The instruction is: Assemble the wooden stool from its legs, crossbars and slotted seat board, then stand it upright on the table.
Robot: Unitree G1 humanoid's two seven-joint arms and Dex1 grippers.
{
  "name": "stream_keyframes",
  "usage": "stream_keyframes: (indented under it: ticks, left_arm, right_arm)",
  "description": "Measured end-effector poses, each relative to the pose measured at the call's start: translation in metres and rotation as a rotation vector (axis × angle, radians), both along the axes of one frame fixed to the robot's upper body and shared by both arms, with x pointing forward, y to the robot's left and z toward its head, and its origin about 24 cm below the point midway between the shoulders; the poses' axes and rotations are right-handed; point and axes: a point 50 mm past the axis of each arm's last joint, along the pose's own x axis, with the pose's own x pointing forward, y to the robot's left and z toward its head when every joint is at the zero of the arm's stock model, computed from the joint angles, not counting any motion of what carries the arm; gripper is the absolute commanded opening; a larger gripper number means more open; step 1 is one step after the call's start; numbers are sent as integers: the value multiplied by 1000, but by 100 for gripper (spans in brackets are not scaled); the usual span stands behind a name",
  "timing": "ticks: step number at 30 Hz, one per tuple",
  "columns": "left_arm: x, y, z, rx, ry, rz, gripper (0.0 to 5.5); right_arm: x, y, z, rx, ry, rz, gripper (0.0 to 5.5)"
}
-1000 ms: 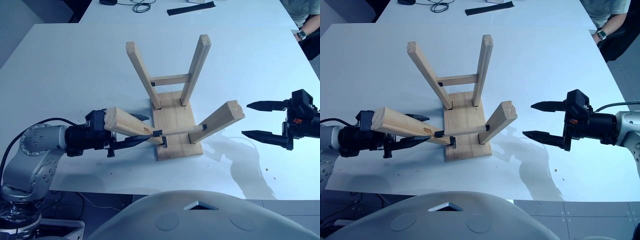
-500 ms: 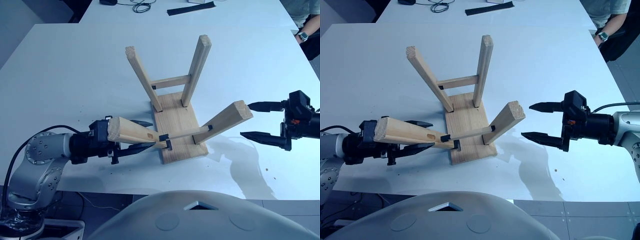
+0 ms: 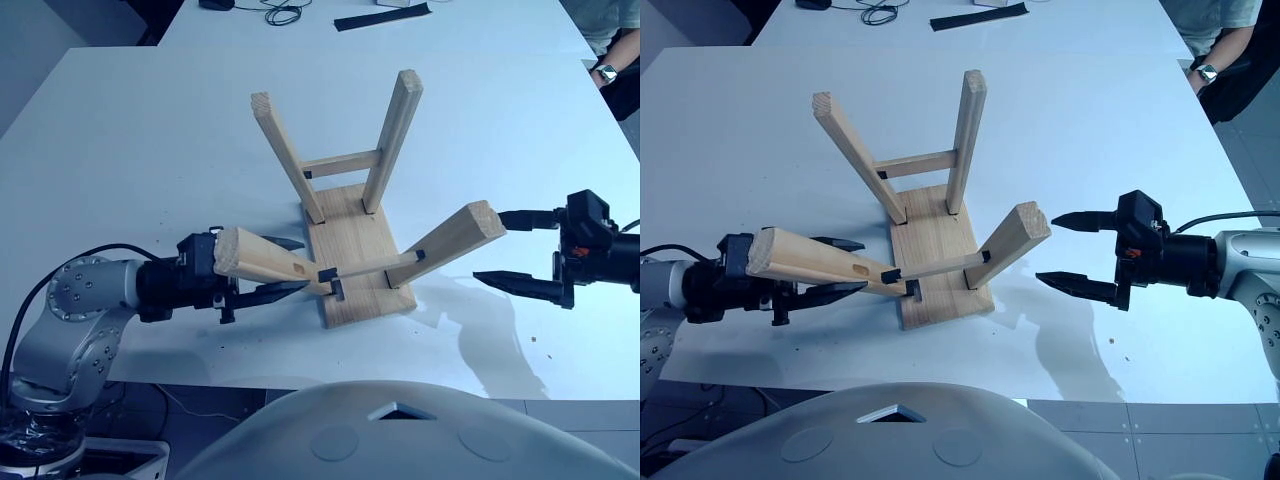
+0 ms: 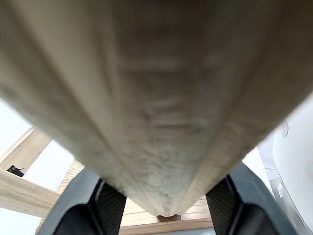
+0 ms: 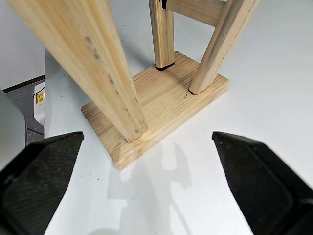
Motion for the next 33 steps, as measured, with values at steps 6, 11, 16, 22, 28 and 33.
stream_keyframes:
  ticks: [6, 11, 16, 22, 28, 33]
  left_arm:
    - [1, -1, 4, -3, 4, 1, 205]
    - [0, -4, 6, -7, -2, -6, 205]
    - [-4, -5, 2, -11, 19, -4, 205]
    - [-6, -7, -5, -18, 26, 18, 205]
    - [-9, -8, -11, -13, 7, 29, 205]
    - [-11, -7, -14, 28, -20, 1, 205]
  right_arm:
    - [0, 3, 0, 0, -11, 3, 485]
    - [0, 3, 0, 1, -11, 0, 485]
    - [0, 5, -1, 1, -12, 3, 485]
    - [1, 5, -1, 6, -20, 3, 485]
    - [-1, 7, -4, 15, -20, 1, 485]
    - [-2, 8, -4, 12, -23, -3, 485]
